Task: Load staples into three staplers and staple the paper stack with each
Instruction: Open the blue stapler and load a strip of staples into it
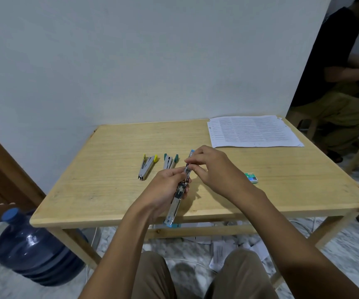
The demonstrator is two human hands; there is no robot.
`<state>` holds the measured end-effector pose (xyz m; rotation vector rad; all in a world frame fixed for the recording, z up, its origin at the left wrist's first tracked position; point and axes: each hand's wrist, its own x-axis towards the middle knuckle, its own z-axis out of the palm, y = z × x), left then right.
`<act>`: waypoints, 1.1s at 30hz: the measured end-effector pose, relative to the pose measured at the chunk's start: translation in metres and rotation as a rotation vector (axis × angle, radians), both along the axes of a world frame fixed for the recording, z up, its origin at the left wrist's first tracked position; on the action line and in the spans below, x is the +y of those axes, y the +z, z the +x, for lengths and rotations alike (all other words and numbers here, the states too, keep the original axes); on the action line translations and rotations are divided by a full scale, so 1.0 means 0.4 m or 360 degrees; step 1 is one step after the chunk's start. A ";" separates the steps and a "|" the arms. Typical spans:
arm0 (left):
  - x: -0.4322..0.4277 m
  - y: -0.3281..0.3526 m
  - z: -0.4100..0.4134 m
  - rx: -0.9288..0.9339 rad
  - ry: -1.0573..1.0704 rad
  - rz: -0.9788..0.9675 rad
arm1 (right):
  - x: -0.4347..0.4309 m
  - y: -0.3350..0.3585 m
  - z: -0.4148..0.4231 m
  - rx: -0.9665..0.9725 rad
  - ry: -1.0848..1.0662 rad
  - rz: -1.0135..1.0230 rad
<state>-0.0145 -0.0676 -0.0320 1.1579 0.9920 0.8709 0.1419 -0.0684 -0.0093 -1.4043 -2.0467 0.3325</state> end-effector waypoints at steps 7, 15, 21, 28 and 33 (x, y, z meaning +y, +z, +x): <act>-0.004 0.001 0.004 0.0180 0.0047 0.0044 | 0.003 -0.003 0.008 0.0240 -0.0095 -0.0072; -0.012 0.005 0.008 -0.0151 0.0025 -0.0107 | -0.017 -0.026 -0.001 0.0177 -0.0291 0.0080; -0.021 0.010 0.008 -0.0211 0.0055 -0.0152 | -0.020 -0.045 -0.003 0.0140 -0.0408 0.0142; -0.021 0.010 0.009 -0.0216 0.0053 -0.0139 | -0.024 -0.064 0.019 0.0011 -0.0215 0.0123; -0.021 0.009 0.017 -0.0170 0.0066 -0.0124 | -0.027 -0.068 0.025 -0.0146 -0.0179 0.0250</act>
